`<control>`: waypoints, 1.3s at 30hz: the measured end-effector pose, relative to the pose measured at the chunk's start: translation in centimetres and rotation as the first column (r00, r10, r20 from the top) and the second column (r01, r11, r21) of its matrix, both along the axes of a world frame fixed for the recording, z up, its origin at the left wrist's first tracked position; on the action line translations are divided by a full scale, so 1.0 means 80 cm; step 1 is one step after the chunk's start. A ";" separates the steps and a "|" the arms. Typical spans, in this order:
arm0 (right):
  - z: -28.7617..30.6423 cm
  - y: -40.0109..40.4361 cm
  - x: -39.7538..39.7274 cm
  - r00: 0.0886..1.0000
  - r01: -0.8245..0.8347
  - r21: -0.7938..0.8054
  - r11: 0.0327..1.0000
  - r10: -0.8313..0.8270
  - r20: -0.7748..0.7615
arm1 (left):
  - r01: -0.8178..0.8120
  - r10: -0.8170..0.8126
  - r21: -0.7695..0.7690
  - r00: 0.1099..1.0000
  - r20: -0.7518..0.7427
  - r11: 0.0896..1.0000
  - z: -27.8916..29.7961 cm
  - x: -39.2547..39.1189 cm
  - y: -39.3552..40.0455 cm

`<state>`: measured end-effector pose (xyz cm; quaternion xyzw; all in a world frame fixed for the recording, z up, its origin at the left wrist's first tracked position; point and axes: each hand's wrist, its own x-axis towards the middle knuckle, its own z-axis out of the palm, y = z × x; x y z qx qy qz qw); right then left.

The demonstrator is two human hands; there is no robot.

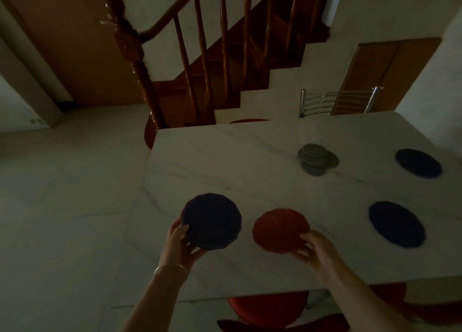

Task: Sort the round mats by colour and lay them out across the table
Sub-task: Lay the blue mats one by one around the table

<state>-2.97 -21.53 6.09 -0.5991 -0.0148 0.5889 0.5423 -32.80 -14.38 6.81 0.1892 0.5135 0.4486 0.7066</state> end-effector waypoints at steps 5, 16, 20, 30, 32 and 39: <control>-0.030 0.025 -0.027 0.999 -0.015 -0.030 0.999 0.017 0.049 | -0.036 0.037 -0.026 0.999 0.034 0.999 -0.006 -0.013 -0.009; -0.086 0.058 -0.045 0.910 -0.113 -0.162 0.980 0.168 0.380 | -0.096 0.098 -0.048 0.994 0.040 0.994 -0.014 -0.017 0.005; -0.095 0.052 -0.035 0.890 -0.184 -0.157 0.970 0.232 0.392 | -0.079 0.082 -0.063 0.996 0.042 0.995 -0.022 -0.014 0.007; -0.052 0.060 -0.042 0.688 -0.343 -0.155 0.926 0.360 0.630 | 0.013 -0.005 -0.081 0.996 0.090 0.997 -0.023 0.022 0.009; -0.024 0.072 -0.058 0.783 -0.363 -0.077 0.929 0.349 0.515 | 0.039 -0.032 -0.063 0.994 0.108 0.997 -0.016 0.030 0.010; 0.035 0.108 -0.097 0.832 -0.389 0.102 0.916 0.302 0.465 | 0.073 -0.067 -0.032 0.987 0.147 0.997 0.021 0.023 0.023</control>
